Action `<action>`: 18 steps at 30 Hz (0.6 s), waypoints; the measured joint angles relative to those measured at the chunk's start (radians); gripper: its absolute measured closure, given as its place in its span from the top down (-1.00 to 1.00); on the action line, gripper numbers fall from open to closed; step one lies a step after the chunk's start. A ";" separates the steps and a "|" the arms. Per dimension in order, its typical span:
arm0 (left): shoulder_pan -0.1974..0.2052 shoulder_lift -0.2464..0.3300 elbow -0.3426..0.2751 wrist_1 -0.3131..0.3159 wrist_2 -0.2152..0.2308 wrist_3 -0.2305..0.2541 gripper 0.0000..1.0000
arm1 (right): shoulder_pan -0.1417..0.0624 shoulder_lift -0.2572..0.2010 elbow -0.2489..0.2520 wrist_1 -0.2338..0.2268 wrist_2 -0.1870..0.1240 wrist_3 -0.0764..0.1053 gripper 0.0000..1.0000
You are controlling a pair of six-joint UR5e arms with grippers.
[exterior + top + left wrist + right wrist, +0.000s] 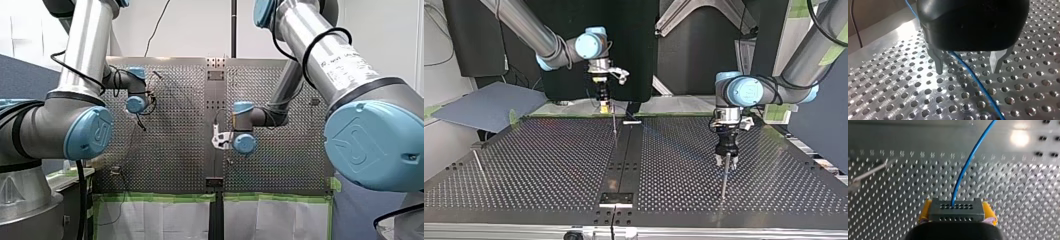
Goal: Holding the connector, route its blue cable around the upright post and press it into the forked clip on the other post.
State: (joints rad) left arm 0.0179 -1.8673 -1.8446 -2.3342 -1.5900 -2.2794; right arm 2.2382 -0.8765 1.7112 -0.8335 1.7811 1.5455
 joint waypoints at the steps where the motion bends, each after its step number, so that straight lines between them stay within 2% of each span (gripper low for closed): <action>1: 0.000 0.000 0.000 0.000 0.000 0.000 0.85 | -0.002 0.000 0.008 -0.008 0.004 0.000 -1.00; 13: -0.001 0.000 0.000 -0.006 0.000 0.000 0.85 | -0.034 0.003 0.110 -0.110 0.050 0.001 -1.00; 18: -0.001 0.000 0.000 -0.008 0.000 0.000 0.85 | -0.049 0.029 0.154 -0.154 0.084 0.008 -1.00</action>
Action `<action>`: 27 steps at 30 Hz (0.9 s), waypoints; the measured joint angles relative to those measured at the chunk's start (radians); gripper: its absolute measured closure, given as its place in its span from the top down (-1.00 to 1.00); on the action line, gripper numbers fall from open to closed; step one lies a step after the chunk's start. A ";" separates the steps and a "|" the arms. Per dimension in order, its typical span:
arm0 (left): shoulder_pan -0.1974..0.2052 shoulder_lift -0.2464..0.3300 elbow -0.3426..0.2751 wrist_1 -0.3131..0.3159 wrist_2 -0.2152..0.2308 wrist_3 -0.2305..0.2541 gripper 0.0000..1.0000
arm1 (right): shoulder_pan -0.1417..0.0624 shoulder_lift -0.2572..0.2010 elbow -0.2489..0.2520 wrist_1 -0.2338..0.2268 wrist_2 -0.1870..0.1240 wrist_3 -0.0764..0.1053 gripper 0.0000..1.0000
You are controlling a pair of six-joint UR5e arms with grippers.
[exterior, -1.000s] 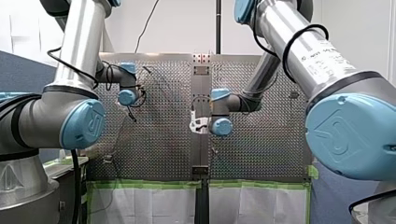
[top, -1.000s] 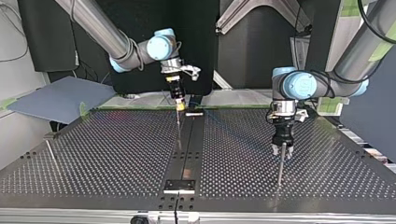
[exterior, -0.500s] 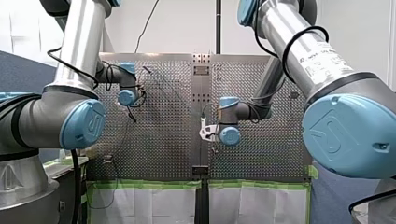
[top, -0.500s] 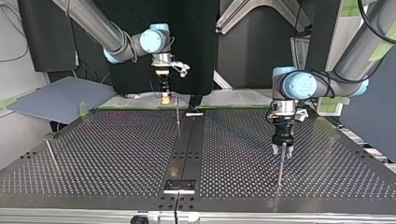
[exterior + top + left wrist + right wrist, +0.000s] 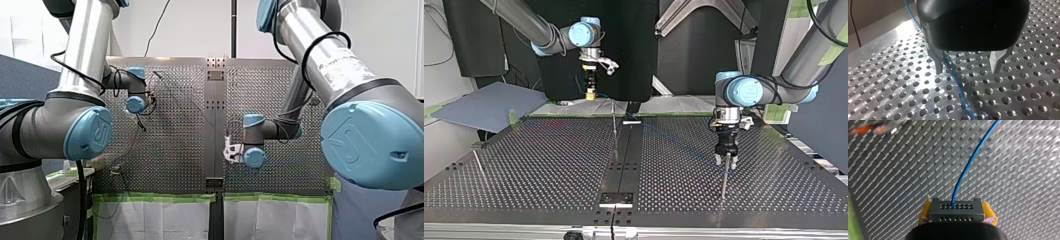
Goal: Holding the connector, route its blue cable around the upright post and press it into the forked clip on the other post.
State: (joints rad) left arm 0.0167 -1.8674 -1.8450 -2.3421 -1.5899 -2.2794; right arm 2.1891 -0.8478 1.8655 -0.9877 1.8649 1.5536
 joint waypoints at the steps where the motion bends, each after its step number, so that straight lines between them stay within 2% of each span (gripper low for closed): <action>1: 0.000 0.000 0.000 0.000 0.000 0.000 0.85 | -0.003 0.007 0.008 -0.008 0.004 0.002 -1.00; 9: 0.000 0.000 0.000 -0.001 0.000 0.004 0.85 | -0.025 0.070 0.073 -0.073 0.045 0.029 -1.00; 15: 0.000 0.000 0.000 -0.002 0.000 0.008 0.85 | -0.050 0.116 0.114 -0.119 0.050 0.042 -1.00; 22: 0.000 0.000 -0.001 -0.002 0.000 0.013 0.85 | -0.088 0.169 0.115 -0.169 0.046 0.035 -1.00; 27: 0.000 0.000 -0.001 -0.006 0.000 0.016 0.85 | -0.116 0.208 0.114 -0.189 0.045 0.009 -1.00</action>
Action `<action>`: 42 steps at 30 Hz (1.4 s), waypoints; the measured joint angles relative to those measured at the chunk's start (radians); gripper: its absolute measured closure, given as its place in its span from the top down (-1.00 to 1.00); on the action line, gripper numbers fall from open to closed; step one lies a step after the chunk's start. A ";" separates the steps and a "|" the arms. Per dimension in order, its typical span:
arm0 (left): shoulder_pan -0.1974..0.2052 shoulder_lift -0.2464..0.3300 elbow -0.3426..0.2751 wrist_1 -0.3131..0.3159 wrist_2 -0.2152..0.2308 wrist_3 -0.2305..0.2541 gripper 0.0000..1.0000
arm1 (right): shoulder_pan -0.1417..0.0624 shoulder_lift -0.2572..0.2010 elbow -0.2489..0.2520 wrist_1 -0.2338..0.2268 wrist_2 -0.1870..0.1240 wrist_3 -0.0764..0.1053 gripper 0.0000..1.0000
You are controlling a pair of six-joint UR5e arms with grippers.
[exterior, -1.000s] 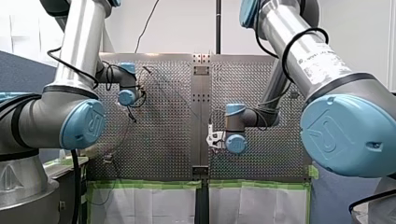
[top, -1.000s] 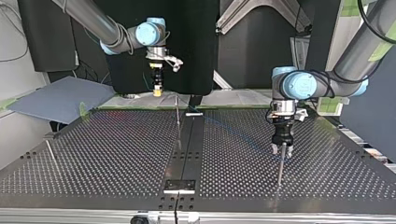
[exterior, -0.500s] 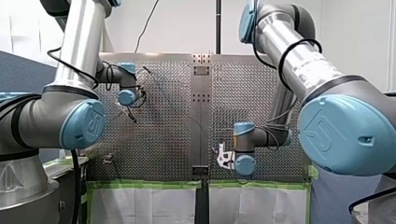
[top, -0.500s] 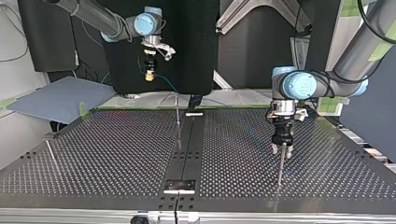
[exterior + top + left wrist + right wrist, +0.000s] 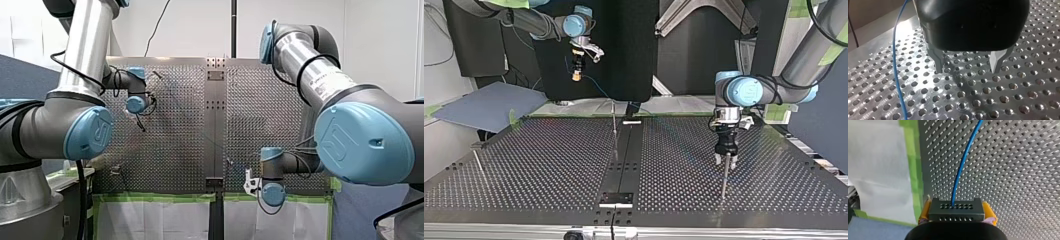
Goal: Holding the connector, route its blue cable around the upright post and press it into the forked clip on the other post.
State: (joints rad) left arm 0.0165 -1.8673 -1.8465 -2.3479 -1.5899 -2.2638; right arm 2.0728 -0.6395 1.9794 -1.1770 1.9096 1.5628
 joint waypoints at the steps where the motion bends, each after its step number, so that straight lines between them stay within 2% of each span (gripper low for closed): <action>1: 0.000 0.000 0.000 -0.001 0.000 0.000 0.85 | -0.004 0.007 -0.001 -0.005 -0.001 -0.006 -1.00; 5: 0.000 0.000 0.000 -0.003 0.000 0.002 0.85 | -0.018 0.039 -0.011 -0.017 -0.020 -0.036 -1.00; 10: 0.000 0.000 0.000 -0.004 -0.001 0.003 0.85 | -0.025 0.083 -0.018 -0.030 -0.054 -0.055 -1.00; 14: 0.000 0.000 0.000 -0.004 -0.001 0.006 0.85 | -0.033 0.117 -0.023 -0.043 -0.088 -0.060 -1.00; 17: 0.000 0.000 0.000 -0.004 -0.001 0.007 0.85 | -0.036 0.126 -0.029 -0.047 -0.113 -0.063 -1.00; 23: 0.000 0.000 -0.001 -0.004 -0.002 0.007 0.85 | -0.044 0.129 -0.034 -0.060 -0.168 -0.079 -1.00; 32: 0.000 0.000 -0.001 -0.004 -0.003 0.007 0.85 | -0.059 0.129 -0.036 -0.103 -0.234 -0.084 -1.00; 42: 0.000 0.000 -0.001 -0.004 -0.003 0.007 0.85 | -0.089 0.147 -0.035 -0.119 -0.250 -0.087 -1.00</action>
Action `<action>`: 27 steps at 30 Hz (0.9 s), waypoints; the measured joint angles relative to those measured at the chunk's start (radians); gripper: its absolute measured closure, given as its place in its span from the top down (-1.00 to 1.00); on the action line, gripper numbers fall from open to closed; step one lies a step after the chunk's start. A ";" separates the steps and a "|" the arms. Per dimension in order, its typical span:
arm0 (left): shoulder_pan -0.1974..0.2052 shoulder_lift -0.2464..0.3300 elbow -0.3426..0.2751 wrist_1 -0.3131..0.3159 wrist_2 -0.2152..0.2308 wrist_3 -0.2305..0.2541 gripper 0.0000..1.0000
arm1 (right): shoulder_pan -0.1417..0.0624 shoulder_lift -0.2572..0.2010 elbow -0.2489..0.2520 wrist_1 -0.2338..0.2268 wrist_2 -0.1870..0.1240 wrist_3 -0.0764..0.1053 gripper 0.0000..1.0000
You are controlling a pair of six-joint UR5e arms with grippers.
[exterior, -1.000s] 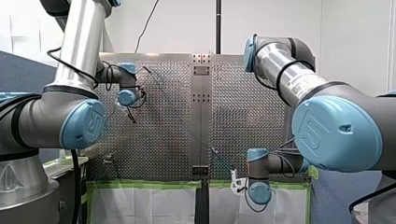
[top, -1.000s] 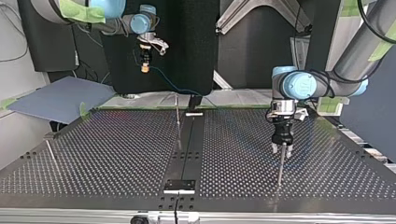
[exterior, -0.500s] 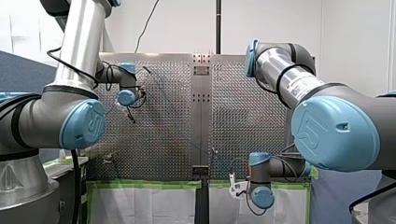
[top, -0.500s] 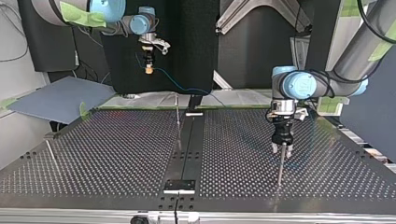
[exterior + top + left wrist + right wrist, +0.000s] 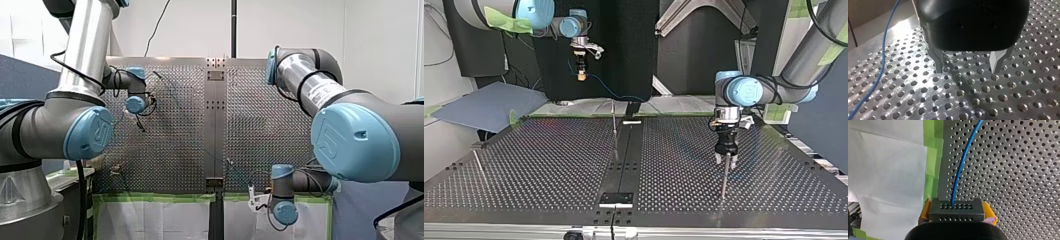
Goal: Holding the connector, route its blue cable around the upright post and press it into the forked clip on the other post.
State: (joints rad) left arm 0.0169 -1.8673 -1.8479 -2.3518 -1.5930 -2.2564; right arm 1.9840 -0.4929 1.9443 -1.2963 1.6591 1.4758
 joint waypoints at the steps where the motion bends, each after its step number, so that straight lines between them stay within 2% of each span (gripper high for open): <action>1: 0.001 0.000 0.000 0.000 0.000 0.000 0.85 | -0.002 0.002 0.000 -0.001 0.000 0.000 -1.00; 7: 0.003 0.000 0.000 0.000 0.000 0.000 0.85 | -0.014 0.028 -0.001 -0.013 -0.001 -0.001 -1.00; 12: 0.003 0.000 0.000 0.000 0.000 0.000 0.85 | -0.024 0.067 -0.005 -0.048 -0.001 0.000 -1.00; 18: 0.005 0.000 -0.001 0.000 -0.001 0.001 0.85 | -0.030 0.107 -0.008 -0.064 0.000 -0.005 -1.00; 24: 0.006 0.000 -0.001 -0.001 -0.001 0.008 0.85 | -0.041 0.112 -0.008 -0.096 0.003 -0.032 -1.00; 27: 0.004 0.000 -0.002 0.000 -0.002 0.009 0.85 | -0.044 0.104 -0.008 -0.111 0.002 -0.038 -1.00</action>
State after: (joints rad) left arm 0.0212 -1.8673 -1.8495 -2.3521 -1.5945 -2.2475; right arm 1.9400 -0.3889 1.9358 -1.4068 1.6611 1.4381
